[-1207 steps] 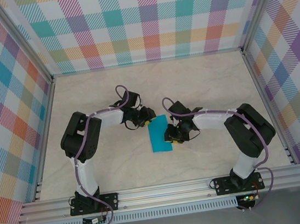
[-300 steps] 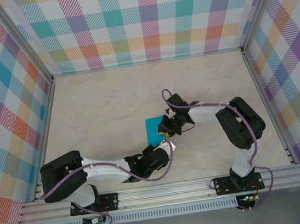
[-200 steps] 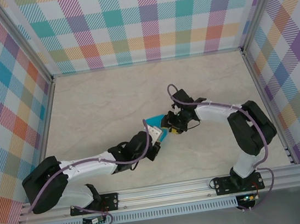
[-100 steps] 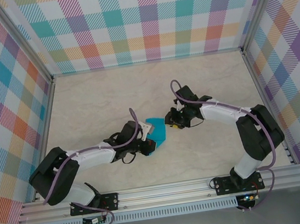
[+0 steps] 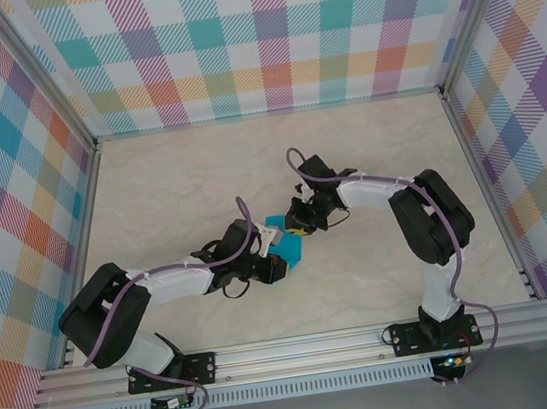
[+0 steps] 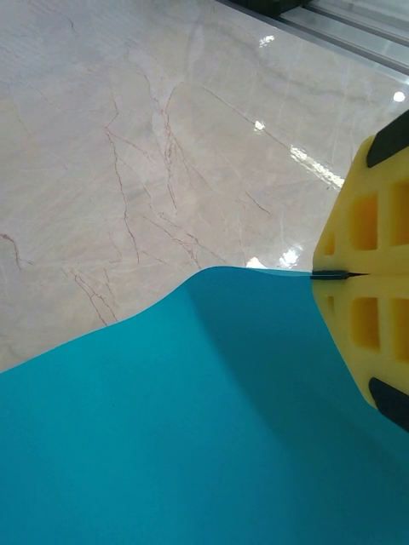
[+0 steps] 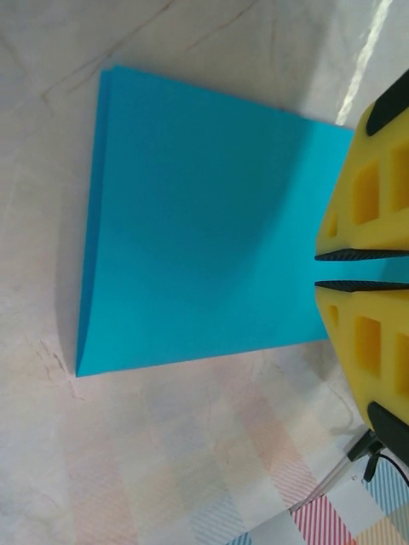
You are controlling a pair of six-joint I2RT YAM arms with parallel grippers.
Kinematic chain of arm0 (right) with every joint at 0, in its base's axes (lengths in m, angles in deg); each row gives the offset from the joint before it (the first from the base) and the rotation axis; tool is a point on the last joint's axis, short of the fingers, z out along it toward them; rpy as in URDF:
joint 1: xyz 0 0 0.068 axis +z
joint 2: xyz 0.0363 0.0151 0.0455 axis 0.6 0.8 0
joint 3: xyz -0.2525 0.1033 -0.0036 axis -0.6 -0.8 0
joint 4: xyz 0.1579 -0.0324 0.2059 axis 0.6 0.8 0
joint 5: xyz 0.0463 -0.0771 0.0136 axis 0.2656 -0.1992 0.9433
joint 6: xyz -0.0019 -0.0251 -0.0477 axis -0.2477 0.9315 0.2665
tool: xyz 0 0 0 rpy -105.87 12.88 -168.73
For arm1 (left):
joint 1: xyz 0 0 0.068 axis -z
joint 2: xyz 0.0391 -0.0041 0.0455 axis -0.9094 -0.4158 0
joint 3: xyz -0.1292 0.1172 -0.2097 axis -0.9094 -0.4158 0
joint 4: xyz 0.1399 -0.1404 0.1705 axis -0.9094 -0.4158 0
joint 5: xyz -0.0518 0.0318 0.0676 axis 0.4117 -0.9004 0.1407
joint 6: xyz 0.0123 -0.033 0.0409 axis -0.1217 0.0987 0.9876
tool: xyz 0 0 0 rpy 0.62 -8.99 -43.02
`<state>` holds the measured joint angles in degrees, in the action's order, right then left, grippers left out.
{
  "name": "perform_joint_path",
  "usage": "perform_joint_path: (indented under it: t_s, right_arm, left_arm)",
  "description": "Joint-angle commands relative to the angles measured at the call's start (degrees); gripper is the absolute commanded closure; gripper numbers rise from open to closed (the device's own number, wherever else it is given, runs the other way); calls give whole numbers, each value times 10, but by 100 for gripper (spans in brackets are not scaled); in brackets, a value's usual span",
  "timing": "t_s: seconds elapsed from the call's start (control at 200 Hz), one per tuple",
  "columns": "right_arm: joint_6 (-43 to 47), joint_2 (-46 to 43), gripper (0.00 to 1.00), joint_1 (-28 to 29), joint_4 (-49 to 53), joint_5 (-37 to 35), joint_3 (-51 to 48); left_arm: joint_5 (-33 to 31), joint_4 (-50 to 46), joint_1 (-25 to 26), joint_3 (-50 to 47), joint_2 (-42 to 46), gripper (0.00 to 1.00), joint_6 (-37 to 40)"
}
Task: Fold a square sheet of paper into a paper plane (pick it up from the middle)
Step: Third fold the triangle at the center of the table.
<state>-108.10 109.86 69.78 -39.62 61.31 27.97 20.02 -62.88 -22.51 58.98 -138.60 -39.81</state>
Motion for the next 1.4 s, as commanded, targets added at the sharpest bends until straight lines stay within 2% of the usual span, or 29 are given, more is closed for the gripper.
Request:
perform_joint_path:
  t_s: [0.0, 0.4, 0.815, 1.395]
  right_arm:
    - [28, 23, 84, 3, 33, -5, 32]
    - [91, 76, 84, 5, 88, -34, 71]
    - [128, 101, 85, 14, 131, -95, 79]
    - [123, 97, 84, 18, 135, -103, 77]
  left_arm:
    - [22, 21, -9, 18, -4, 100, -16]
    - [40, 44, -13, 27, -27, 100, -59]
    - [-29, -23, -37, 38, -20, 100, -34]
    - [-30, -67, -64, 68, -55, 100, -14]
